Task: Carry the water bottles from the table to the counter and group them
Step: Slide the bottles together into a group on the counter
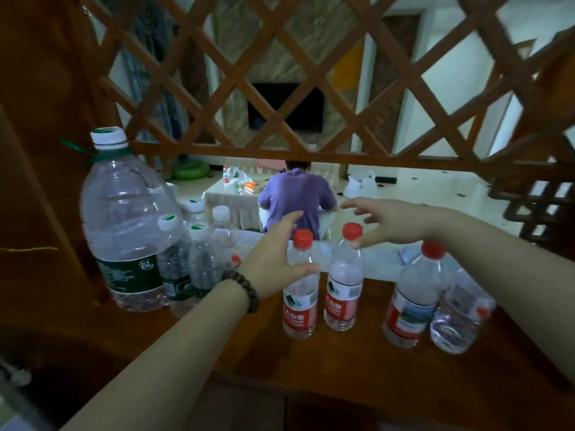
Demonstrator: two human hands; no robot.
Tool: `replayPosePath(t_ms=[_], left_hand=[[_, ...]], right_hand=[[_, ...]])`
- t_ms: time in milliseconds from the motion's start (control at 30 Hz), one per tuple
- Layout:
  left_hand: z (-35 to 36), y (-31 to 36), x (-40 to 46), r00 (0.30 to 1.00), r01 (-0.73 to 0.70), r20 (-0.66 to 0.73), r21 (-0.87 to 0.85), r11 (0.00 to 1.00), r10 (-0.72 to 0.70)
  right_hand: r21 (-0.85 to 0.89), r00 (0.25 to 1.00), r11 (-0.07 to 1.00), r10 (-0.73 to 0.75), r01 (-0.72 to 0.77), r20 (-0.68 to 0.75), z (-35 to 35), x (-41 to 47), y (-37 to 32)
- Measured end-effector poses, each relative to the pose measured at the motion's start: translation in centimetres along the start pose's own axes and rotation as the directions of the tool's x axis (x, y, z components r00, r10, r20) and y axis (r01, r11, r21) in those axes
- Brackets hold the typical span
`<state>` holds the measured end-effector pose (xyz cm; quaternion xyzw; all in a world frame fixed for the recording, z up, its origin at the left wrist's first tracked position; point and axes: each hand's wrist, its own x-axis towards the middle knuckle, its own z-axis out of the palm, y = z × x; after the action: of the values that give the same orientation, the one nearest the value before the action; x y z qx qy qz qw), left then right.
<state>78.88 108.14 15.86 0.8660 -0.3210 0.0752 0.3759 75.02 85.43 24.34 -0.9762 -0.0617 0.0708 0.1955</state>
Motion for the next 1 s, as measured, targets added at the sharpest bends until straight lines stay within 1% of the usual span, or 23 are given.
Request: replayPosePath(t_ms=[33,100,167,233,367,467,567,700,800,1000], left_hand=[[0.6,-0.1,0.1,1.000,0.022,0.011,-0.021,1.000,-0.021],[1.2,-0.2,0.3,1.000,0.026,0.005,-0.031,0.999,-0.026],[1.3,-0.2,0.4,0.999,0.025,-0.019,-0.023,0.999,-0.026],[0.8,-0.1,0.3,0.997,0.038,-0.068,-0.028,0.999,-0.040],[-2.0,0.7,-0.4,0.976,0.071,-0.206,-0.009,0.997,-0.071],[-4.0,0.8,-1.5,0.964,0.112,-0.244,0.007,0.994,-0.107],[-5.0,0.4,-2.8,0.947,0.193,-0.272,0.048,0.980,-0.173],[-5.5,0.0,-4.1,0.923,0.267,-0.309,0.085,0.960,-0.230],[-5.5,-0.2,-4.4,0.915,0.284,-0.332,0.132,0.950,-0.227],[-4.8,-0.8,-4.2,0.909,0.339,-0.318,0.194,0.921,-0.268]], right_hand=[[0.006,1.000,1.000,0.015,-0.015,0.004,0.6,-0.2,0.3],[0.016,0.999,1.000,0.012,-0.012,-0.035,1.7,-0.1,0.6],[-0.048,0.996,0.999,-0.008,0.003,-0.090,2.5,0.4,0.7],[-0.086,0.994,0.996,-0.027,0.018,-0.104,3.1,1.0,0.7],[-0.038,0.992,0.998,-0.053,0.049,-0.118,3.0,2.0,0.0],[-0.012,0.973,0.987,-0.161,0.161,-0.164,2.0,3.0,-1.7],[0.017,0.951,0.967,-0.248,0.256,-0.187,1.9,4.7,-4.1],[0.012,0.941,0.953,-0.298,0.304,-0.159,3.3,8.4,-6.4],[-0.006,0.928,0.936,-0.350,0.352,-0.126,4.6,10.3,-8.0],[0.005,0.915,0.922,-0.384,0.387,-0.122,6.7,12.6,-9.7]])
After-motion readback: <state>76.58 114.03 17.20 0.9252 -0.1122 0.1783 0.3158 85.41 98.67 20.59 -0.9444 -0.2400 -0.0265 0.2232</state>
